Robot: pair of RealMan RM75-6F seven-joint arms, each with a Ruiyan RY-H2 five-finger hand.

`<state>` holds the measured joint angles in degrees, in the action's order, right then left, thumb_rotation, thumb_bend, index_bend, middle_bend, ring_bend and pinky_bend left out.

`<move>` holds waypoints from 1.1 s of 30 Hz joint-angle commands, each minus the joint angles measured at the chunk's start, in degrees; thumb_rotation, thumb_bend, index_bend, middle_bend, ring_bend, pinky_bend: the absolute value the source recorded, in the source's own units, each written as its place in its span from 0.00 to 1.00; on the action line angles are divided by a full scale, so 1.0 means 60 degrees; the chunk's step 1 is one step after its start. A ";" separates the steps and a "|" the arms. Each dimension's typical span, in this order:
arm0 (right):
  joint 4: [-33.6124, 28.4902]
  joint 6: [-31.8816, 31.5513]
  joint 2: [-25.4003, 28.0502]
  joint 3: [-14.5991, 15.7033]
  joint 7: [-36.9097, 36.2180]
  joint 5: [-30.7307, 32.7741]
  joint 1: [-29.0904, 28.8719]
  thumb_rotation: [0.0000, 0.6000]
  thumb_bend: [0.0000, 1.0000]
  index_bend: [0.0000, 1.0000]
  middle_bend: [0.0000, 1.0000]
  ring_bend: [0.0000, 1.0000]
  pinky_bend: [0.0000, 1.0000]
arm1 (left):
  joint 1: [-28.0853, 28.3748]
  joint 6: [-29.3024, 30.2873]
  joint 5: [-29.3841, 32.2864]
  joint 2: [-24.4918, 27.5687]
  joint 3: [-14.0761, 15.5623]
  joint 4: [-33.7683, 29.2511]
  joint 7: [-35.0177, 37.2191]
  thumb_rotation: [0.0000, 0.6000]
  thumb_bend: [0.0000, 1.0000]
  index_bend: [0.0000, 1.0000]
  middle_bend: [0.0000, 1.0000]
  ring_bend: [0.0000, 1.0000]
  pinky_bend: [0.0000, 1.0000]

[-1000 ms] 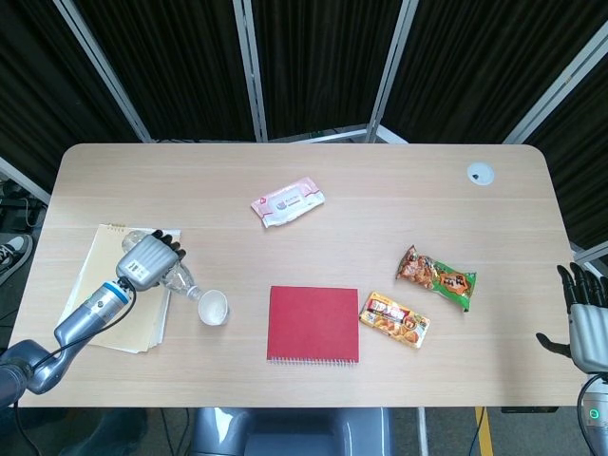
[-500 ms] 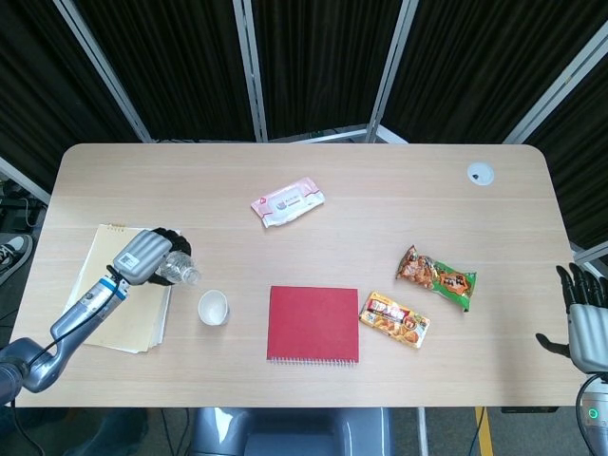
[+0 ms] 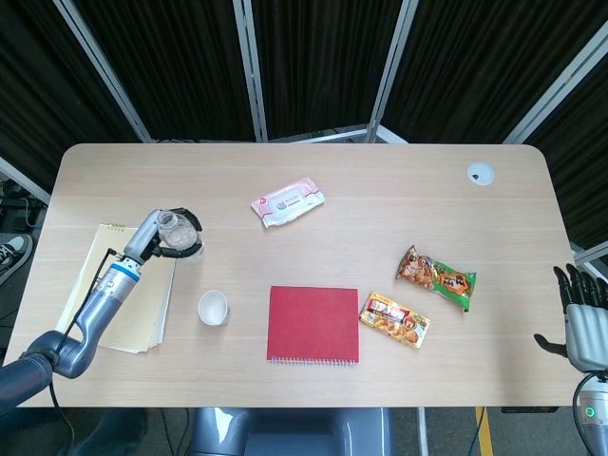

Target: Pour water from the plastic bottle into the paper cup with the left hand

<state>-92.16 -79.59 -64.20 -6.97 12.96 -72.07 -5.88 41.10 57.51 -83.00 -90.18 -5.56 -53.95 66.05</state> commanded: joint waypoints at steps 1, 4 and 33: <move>-0.0038 -0.0032 0.0012 0.0011 0.0009 -0.0033 0.0011 1.00 0.00 0.00 0.00 0.00 0.00 | 0.0069 -0.0387 0.0196 -0.0601 -0.0144 0.0752 0.0547 1.00 0.38 0.61 0.46 0.37 0.36; -0.0055 -0.0014 0.0005 0.0029 0.0051 -0.0047 0.0000 1.00 0.00 0.00 0.00 0.00 0.00 | 0.0110 -0.0664 0.0243 -0.0929 -0.0158 0.1189 0.1083 1.00 0.38 0.61 0.46 0.37 0.36; 0.0154 0.0324 -0.0095 -0.0022 0.0181 0.0341 -0.0144 1.00 0.00 0.00 0.00 0.00 0.00 | 0.0405 -0.1002 -0.0348 -0.2822 0.0228 0.3672 0.1937 1.00 0.27 0.57 0.42 0.33 0.34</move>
<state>-91.24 -77.65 -64.77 -7.10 14.05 -70.03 -6.75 43.53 51.49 -85.04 -107.06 -4.25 -31.96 77.71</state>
